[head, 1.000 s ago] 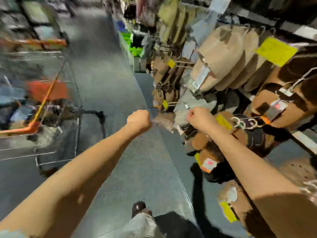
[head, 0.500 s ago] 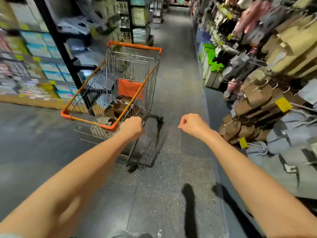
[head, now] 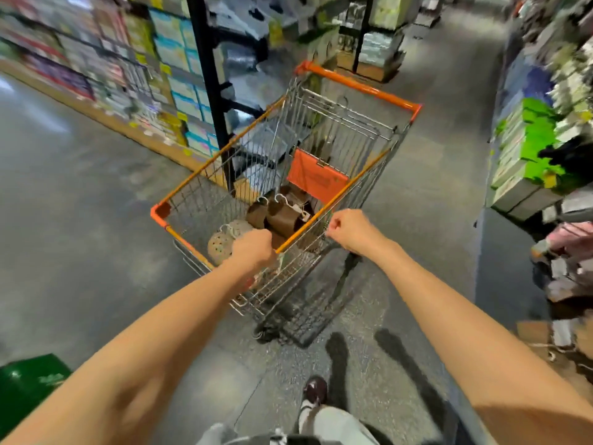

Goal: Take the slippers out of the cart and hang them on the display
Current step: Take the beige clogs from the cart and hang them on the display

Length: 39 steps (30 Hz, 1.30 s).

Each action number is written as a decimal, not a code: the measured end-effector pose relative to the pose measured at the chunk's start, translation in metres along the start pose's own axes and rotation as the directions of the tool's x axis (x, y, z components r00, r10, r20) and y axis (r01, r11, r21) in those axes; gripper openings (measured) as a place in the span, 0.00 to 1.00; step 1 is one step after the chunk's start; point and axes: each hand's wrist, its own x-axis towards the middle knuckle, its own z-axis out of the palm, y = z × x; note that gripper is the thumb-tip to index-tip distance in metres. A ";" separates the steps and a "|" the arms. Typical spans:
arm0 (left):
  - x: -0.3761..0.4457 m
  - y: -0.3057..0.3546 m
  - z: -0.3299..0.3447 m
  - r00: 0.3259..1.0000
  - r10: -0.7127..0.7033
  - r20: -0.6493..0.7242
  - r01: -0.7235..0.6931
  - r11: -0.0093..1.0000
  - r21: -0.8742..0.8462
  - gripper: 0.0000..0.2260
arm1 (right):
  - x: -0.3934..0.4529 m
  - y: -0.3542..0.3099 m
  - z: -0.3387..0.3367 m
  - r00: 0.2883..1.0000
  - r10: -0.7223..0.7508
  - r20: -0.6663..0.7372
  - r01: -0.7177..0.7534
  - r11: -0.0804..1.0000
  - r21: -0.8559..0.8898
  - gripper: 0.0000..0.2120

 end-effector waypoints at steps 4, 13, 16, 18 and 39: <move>0.051 0.000 -0.021 0.986 -0.153 -0.072 0.146 0.985 -0.092 0.11 | 0.092 -0.017 -0.023 0.991 -0.130 0.021 0.130 0.990 -0.047 0.08; 0.142 -0.033 -0.029 0.919 -0.388 0.066 0.389 0.870 -0.303 0.07 | 0.232 -0.057 0.025 0.934 -0.264 0.240 0.296 0.949 -0.106 0.14; 0.174 -0.043 -0.018 0.904 -0.421 0.071 0.412 0.816 -0.405 0.05 | 0.260 -0.057 0.040 0.919 -0.247 0.307 0.302 0.942 -0.148 0.10; 0.186 -0.047 -0.010 0.907 -0.417 0.067 0.408 0.825 -0.391 0.06 | 0.274 -0.057 0.045 0.900 -0.257 0.353 0.332 0.928 -0.169 0.08; 0.229 -0.103 0.102 0.512 -0.841 0.176 0.743 0.331 -0.582 0.13 | 0.353 -0.091 0.211 0.798 -0.232 0.556 0.409 0.886 -0.217 0.09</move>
